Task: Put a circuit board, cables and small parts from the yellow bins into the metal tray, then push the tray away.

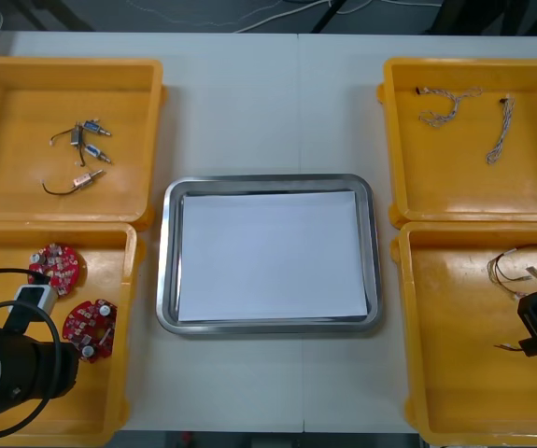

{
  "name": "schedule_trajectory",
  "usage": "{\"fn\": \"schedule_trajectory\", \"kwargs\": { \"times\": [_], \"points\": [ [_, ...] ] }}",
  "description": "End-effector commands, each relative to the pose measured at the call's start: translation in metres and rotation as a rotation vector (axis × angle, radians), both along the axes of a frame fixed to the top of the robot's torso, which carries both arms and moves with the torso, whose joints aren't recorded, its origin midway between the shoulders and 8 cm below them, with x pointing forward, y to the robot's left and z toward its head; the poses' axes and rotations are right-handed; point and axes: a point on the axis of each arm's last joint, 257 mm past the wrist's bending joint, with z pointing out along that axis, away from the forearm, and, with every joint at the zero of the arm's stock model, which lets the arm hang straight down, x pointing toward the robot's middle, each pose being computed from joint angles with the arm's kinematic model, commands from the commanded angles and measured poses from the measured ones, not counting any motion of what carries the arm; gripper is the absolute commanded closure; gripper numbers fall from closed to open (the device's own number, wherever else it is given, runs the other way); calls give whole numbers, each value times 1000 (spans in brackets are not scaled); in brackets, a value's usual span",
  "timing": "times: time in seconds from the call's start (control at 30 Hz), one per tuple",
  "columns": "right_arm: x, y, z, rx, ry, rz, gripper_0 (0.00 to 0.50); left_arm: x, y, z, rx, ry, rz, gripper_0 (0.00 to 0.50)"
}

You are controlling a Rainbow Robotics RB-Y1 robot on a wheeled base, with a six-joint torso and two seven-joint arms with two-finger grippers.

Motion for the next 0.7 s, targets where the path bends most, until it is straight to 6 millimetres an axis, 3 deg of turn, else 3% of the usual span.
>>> {"fn": "schedule_trajectory", "kwargs": {
  "times": [0.03,0.4,0.7],
  "points": [
    [-7,11,13,26,-40,-36,500,3,-4,13,-13,-29,-3,5],
    [-26,39,6,69,-36,2,500,11,-28,11,-62,-48,47,6],
    [-35,42,1,61,-43,15,500,20,-41,11,-87,-87,55,6]
  ]
}}
